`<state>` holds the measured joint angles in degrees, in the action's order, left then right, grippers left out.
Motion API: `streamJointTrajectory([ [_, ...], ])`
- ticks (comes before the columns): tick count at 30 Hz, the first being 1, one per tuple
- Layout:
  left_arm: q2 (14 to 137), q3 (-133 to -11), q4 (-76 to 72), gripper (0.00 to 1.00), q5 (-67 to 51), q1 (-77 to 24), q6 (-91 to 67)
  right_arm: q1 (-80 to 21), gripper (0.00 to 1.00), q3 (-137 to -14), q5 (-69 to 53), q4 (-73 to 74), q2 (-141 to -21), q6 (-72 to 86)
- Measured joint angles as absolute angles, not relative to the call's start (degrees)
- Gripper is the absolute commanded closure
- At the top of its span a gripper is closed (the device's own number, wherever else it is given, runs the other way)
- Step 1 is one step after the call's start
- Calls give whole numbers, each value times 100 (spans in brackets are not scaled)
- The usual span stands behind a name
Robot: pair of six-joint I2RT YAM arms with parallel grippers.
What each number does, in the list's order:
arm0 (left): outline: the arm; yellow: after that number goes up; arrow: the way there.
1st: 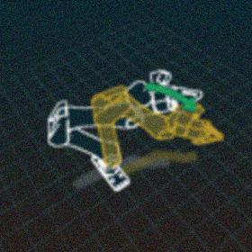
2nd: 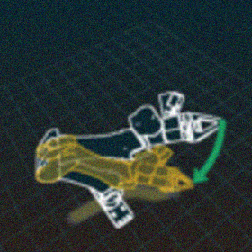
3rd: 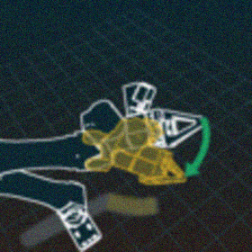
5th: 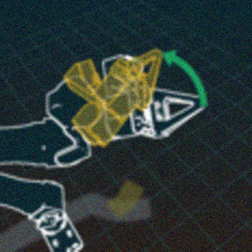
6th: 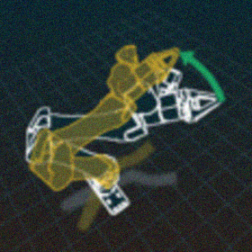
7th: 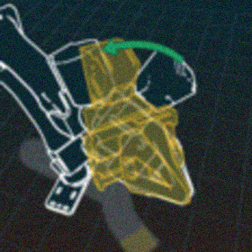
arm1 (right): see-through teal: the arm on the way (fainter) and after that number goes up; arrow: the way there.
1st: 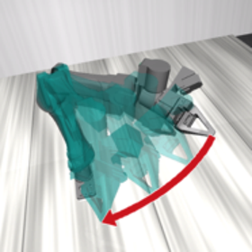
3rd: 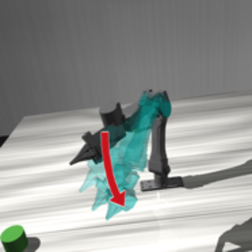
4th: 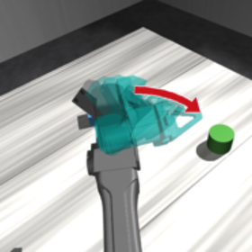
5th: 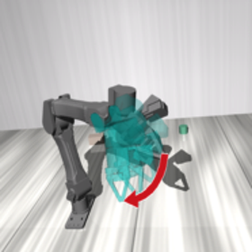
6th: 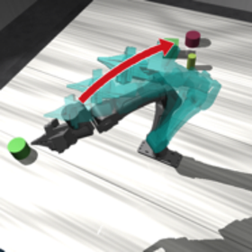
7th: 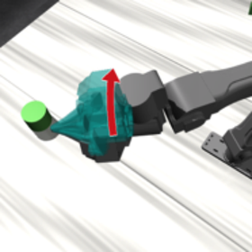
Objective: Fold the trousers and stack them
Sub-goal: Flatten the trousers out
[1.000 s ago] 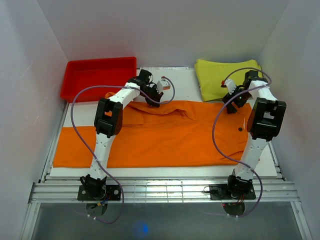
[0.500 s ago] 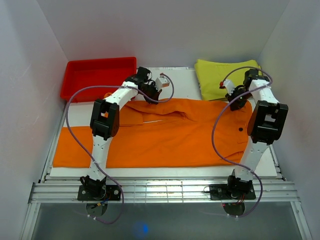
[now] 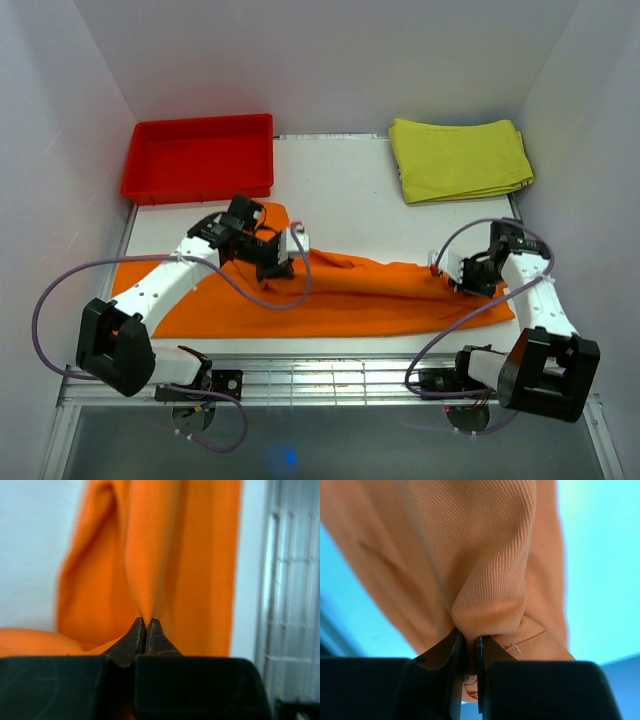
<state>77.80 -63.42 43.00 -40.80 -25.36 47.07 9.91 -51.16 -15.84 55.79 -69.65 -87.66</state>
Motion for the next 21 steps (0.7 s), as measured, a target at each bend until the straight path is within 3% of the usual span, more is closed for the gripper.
streamJointTrajectory([
  [1,7609,-5892,4525,70,-4132,-2687,4950,991,59,-4703,-1518,5653,-6731,-8973],
  [3,7470,-5201,4847,58,-4117,-2893,5284,993,35,-4165,-1337,5833,-6420,-9349],
  [9,7039,-4611,5142,56,-3688,-2954,5502,1044,31,-4117,-993,6202,-6010,-9843],
  [11,6829,-4821,5030,45,-3518,-2921,5214,1052,31,-4359,-934,6281,-6110,-9806],
  [15,6860,-5837,4414,25,-3242,-2587,4191,1072,30,-5336,-1013,6466,-6713,-9426],
  [21,8672,-8278,3848,17,-2810,-1955,2926,1081,23,-6351,-1339,6525,-7719,-8576],
])
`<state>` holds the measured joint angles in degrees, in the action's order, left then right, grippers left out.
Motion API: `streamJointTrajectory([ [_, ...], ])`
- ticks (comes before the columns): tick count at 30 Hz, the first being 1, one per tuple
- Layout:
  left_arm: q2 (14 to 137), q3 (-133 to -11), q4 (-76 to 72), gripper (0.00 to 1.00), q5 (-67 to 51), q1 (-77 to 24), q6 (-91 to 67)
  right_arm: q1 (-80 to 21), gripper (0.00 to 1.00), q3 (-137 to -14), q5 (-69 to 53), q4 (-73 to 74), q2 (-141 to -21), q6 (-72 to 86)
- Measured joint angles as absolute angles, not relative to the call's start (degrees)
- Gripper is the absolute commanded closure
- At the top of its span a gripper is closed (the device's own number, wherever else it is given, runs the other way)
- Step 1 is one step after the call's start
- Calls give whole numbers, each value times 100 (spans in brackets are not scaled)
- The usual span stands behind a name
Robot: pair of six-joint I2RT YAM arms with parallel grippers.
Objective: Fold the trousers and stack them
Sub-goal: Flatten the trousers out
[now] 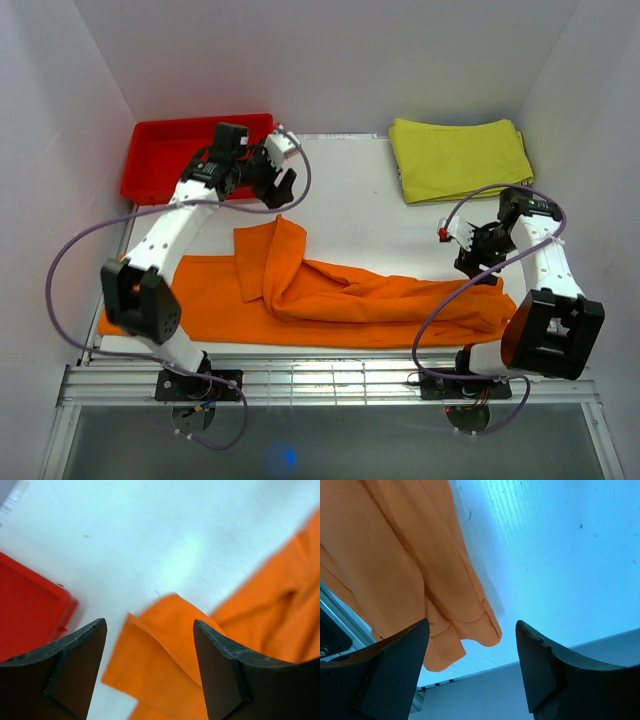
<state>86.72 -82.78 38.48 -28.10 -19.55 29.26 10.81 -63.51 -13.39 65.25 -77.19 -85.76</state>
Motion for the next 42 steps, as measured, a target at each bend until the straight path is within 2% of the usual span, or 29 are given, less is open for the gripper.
streamJointTrajectory([
  [2,9692,-9192,3811,15,-2707,-1848,2659,1079,23,-6407,-1437,6580,-7992,-8315],
  [9,12079,-10847,4589,16,-2185,-2045,2652,1007,24,-6423,-1555,6676,-8755,-7524],
  [14,12853,-11378,5384,19,-2119,-2206,3013,891,24,-6112,-1448,6692,-8849,-7328],
  [16,12895,-11380,5662,22,-2121,-2259,3168,834,29,-5937,-1356,6648,-8871,-7277],
  [20,12899,-11382,6154,57,-2121,-2311,3468,768,42,-5817,-1170,6556,-9129,-7201],
  [21,12905,-11386,6263,77,-2117,-2311,3509,766,57,-5817,-1129,6501,-9218,-7201],
  [23,12927,-11430,6519,98,-2106,-2296,3605,768,70,-5817,-1057,6403,-9317,-7220],
  [24,12940,-11480,6617,100,-2112,-2276,3649,768,84,-5817,-1028,6370,-9336,-7214],
  [25,12956,-11559,6694,100,-2115,-2246,3660,766,89,-5817,-1015,6351,-9336,-7251],
  [26,12982,-11697,6770,100,-2126,-2202,3642,764,92,-5819,-1011,6344,-9336,-7238],
  [29,12973,-12092,6759,100,-2154,-1988,3507,770,92,-5846,-965,6348,-9343,-7238],
  [32,12770,-12261,6377,100,-2359,-1597,3328,845,92,-5988,-934,6418,-9400,-7244],
  [35,12022,-11727,5752,100,-2727,-972,3190,1000,92,-6228,-928,6447,-9520,-7273],
  [39,10042,-9889,5273,100,-3118,-130,3444,1181,92,-6462,-904,6440,-9616,-7387],
  [42,8082,-8007,5203,100,-3271,110,4073,1262,92,-6517,-878,6464,-9616,-7509],
])
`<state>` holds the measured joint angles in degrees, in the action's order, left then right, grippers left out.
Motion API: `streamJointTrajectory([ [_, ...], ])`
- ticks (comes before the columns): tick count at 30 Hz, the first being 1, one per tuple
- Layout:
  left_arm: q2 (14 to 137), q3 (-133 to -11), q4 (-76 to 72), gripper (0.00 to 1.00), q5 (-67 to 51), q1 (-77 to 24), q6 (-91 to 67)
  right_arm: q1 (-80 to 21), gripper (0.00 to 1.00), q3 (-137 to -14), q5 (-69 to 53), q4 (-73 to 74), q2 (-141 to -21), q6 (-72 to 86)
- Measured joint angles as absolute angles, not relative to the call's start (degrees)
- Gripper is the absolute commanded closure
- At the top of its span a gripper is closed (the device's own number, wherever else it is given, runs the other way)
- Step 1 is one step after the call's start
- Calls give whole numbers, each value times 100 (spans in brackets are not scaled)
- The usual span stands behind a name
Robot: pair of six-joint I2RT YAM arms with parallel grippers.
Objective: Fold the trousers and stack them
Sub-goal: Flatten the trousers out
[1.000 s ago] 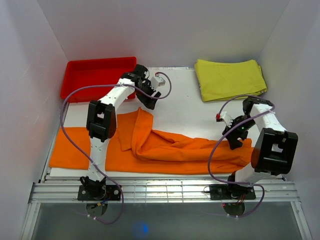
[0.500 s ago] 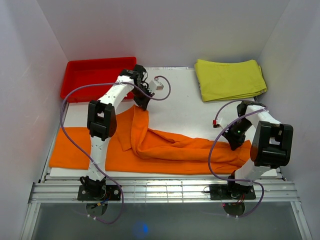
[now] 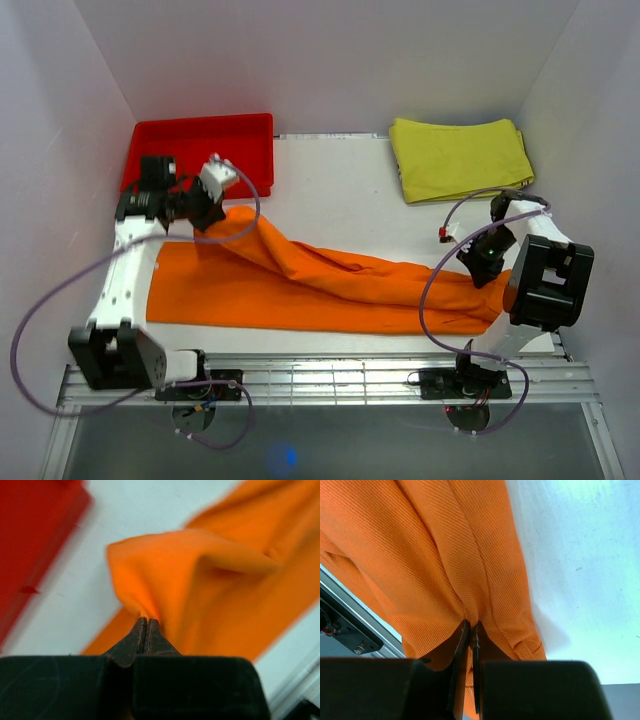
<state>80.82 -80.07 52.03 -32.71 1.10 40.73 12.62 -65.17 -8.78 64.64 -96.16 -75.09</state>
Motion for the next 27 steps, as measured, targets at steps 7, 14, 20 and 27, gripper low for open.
streamJointTrajectory([
  [7,5559,-4504,6425,34,-3262,-23,5859,1317,92,-6344,-681,6517,-9485,-7826],
  [14,5848,-4823,6777,16,-3159,-23,6016,1321,45,-6287,-545,6632,-9271,-8003],
  [20,7133,-6584,5857,25,-3437,-23,5465,1337,49,-6431,-576,6681,-8969,-8066],
  [27,9319,-7269,5183,45,-2705,49,5426,1339,53,-5913,-460,6702,-8283,-8215],
])
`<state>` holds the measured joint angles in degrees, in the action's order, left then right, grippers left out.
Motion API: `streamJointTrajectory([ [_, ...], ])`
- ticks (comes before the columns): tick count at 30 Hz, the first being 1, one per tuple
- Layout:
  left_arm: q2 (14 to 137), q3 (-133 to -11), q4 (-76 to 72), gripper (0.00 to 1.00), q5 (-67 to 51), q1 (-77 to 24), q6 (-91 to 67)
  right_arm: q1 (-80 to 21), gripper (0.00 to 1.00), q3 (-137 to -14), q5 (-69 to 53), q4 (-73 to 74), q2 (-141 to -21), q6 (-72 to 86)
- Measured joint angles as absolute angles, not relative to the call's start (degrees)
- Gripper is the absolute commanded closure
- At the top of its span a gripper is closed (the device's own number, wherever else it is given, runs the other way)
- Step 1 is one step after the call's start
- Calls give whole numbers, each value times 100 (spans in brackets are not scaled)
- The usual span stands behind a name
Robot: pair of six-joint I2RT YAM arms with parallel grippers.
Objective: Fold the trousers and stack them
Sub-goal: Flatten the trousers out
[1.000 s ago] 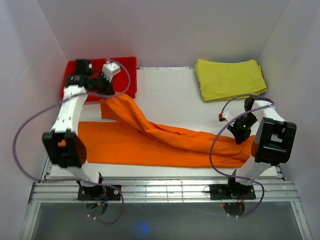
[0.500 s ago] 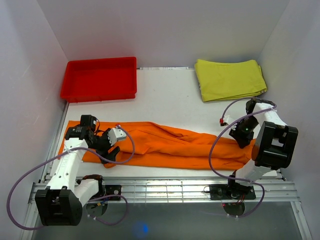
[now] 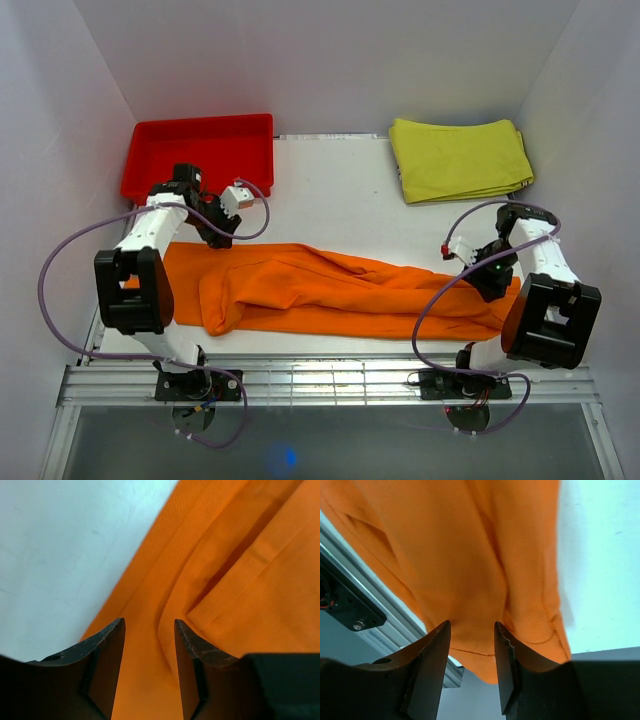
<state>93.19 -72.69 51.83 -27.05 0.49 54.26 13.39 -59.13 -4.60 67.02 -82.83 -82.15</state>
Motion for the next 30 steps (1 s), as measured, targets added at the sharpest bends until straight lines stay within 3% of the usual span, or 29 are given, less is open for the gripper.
streamJointTrajectory([
  [4,9894,-7264,5487,43,-2368,242,5690,1339,51,-5472,-296,6652,-8145,-8274],
  [14,9902,-6654,5638,44,-1942,327,5900,1339,51,-4969,21,6307,-8121,-8272],
  [16,9909,-6567,5645,49,-1949,327,5881,1339,52,-4969,75,6265,-8121,-8270],
  [19,9909,-6508,5612,73,-1975,327,5815,1339,54,-4971,128,6233,-8167,-8265],
  [22,9898,-6453,5566,98,-2016,327,5771,1339,70,-4995,185,6198,-8259,-8270],
  [26,9706,-6420,5548,100,-2034,357,5601,1339,92,-5089,272,6141,-8300,-8241],
  [30,8986,-6429,5478,100,-2053,666,5262,1350,92,-5151,303,6130,-8298,-8228],
])
